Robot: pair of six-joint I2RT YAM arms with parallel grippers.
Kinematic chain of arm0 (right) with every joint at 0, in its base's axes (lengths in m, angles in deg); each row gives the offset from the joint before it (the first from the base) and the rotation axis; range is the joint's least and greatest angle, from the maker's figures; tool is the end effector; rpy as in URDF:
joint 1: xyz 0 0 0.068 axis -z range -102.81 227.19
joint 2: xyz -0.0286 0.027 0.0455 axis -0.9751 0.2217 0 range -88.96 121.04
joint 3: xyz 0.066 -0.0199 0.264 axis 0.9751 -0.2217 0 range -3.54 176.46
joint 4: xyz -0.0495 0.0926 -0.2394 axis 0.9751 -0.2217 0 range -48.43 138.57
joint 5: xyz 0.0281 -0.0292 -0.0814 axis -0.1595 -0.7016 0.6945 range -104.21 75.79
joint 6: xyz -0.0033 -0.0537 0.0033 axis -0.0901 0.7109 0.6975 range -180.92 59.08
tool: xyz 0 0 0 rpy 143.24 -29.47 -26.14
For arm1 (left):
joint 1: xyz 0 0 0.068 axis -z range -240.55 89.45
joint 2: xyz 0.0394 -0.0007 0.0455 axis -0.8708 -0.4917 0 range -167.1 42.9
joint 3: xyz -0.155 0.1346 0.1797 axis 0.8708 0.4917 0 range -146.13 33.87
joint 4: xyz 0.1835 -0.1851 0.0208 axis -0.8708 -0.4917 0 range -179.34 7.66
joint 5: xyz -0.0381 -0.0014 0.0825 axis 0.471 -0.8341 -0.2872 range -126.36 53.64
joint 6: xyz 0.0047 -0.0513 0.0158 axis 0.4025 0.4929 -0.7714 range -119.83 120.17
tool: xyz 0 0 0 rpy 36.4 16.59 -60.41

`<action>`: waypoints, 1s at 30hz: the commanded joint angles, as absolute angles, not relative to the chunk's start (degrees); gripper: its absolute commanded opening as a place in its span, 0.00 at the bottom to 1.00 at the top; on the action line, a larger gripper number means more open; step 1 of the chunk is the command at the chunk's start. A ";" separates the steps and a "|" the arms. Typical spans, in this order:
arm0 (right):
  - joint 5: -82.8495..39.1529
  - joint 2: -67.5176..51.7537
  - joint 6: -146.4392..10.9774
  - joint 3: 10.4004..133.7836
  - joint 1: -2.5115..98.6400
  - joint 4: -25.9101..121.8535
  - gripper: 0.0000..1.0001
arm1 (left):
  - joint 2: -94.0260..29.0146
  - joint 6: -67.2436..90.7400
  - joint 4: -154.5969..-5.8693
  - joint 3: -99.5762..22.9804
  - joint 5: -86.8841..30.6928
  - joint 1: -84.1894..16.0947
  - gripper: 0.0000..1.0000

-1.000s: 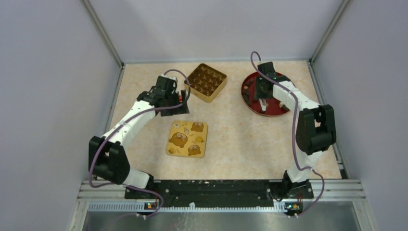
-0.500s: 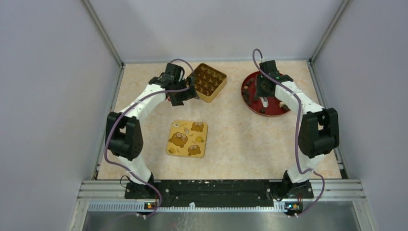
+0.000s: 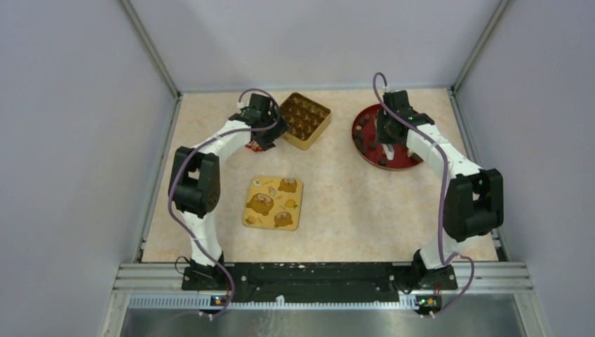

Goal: Pack the chocolate

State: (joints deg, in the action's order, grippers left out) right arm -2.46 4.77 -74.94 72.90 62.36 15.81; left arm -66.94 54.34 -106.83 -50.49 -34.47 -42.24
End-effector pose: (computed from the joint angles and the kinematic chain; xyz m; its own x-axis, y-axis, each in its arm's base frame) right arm 0.3487 0.0849 0.2780 -0.7491 0.0471 -0.6608 0.0591 0.9982 0.0042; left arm 0.4051 -0.1352 0.2267 -0.6964 -0.6232 -0.3561 -0.3938 0.7465 -0.5363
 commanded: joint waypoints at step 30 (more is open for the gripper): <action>-4.64 -0.48 -75.03 71.56 62.88 17.68 0.22 | -73.74 49.01 -111.23 -55.54 -32.66 -38.53 0.29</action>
